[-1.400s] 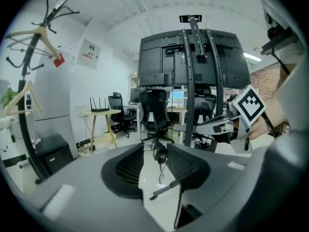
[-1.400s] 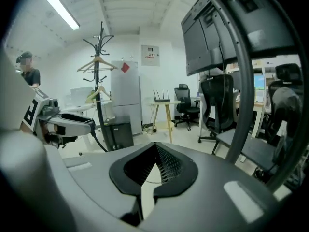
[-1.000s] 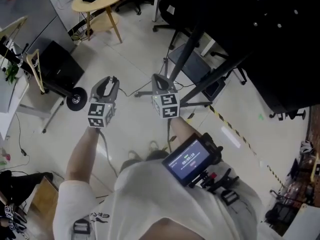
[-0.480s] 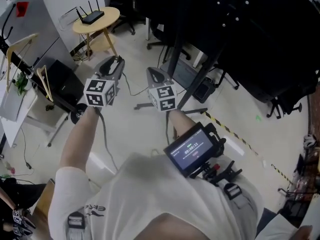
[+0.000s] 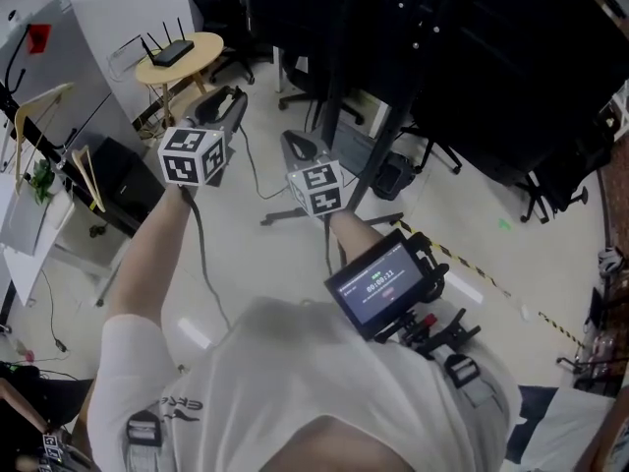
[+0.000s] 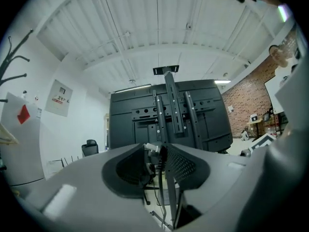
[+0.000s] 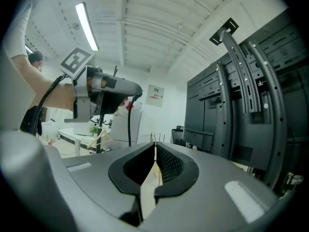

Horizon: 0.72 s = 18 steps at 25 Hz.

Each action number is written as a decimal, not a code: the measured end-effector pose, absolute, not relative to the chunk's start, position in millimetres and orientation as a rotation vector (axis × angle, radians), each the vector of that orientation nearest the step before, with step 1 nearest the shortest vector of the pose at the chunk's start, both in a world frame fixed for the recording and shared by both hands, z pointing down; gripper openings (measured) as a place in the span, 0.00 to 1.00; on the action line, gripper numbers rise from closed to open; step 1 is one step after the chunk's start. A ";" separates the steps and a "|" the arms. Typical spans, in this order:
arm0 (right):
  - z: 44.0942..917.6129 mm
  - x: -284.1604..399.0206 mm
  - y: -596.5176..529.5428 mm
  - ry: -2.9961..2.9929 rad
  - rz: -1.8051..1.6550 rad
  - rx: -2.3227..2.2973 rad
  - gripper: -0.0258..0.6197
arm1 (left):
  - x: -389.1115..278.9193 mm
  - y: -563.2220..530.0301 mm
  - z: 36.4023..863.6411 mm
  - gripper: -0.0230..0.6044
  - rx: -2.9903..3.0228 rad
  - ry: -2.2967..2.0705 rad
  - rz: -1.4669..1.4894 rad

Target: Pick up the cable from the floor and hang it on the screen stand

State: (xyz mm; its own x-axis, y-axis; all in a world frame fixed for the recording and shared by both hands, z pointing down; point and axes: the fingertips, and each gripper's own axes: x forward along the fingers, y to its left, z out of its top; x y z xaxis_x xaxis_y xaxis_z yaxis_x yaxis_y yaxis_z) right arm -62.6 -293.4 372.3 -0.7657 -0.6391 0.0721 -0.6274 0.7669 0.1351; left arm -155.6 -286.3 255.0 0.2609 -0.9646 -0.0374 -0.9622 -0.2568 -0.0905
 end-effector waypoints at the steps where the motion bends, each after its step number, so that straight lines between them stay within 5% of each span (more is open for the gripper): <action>1: 376.0 -63.3 -290.8 -2.843 -0.155 1.009 0.09 | -151.4 -286.7 247.9 0.27 -2.428 1.832 -0.031; 8: 413.0 -76.5 -278.4 -2.791 -0.146 0.898 0.25 | -123.2 -292.6 197.8 0.27 -2.482 1.705 0.016; 18: 462.9 -78.2 -297.7 -2.676 -0.094 0.874 0.35 | -87.7 -283.9 84.2 0.27 -2.514 1.497 0.109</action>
State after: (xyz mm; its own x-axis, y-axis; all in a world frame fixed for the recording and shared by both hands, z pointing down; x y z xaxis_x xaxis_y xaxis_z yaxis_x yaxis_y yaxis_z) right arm -78.2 -297.7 462.9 -0.7603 -0.5847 0.2831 -0.5634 0.8104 0.1607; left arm -87.7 -283.9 84.2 0.4803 -0.8602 -0.1717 -0.8760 -0.4603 -0.1441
